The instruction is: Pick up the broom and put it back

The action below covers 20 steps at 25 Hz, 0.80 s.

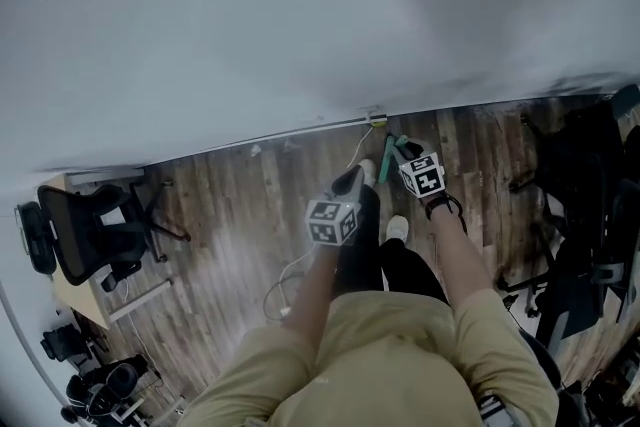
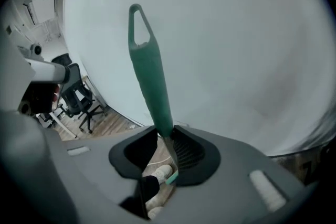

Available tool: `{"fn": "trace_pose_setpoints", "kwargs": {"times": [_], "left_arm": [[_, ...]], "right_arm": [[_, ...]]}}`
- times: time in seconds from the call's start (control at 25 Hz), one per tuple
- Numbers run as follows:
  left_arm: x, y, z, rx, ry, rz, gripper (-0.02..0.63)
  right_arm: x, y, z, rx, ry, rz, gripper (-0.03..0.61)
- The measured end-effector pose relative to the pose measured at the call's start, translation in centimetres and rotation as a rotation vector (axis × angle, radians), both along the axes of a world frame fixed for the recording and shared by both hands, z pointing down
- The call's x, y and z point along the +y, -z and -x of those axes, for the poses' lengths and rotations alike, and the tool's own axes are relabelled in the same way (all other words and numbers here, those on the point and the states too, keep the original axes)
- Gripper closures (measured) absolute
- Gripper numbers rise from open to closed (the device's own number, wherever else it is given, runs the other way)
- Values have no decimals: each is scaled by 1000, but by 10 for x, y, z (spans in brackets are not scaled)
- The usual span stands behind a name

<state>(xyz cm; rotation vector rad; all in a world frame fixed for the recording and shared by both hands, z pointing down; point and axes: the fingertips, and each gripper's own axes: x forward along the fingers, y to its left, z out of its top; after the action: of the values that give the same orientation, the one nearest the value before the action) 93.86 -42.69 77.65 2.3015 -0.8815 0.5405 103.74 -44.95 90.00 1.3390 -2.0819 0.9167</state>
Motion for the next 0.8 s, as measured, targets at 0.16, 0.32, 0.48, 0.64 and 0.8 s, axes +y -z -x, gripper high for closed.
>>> {"fn": "trace_pose_setpoints", "kwargs": {"times": [0.16, 0.32, 0.48, 0.64, 0.8], "left_arm": [[19, 27, 0, -1, 28, -53, 612], [29, 73, 22, -12, 126, -153, 612], [24, 141, 30, 16, 167, -291, 611], [12, 216, 15, 33, 133, -449, 612], [23, 280, -3, 43, 96, -555, 612]], "right_arm": [[11, 58, -5, -33, -81, -121, 483], [16, 149, 0, -56, -182, -284, 486], [26, 252, -5, -50, -261, -470, 492], [40, 341, -17, -36, -311, -631, 496], [60, 401, -19, -23, -300, -721, 499]]}}
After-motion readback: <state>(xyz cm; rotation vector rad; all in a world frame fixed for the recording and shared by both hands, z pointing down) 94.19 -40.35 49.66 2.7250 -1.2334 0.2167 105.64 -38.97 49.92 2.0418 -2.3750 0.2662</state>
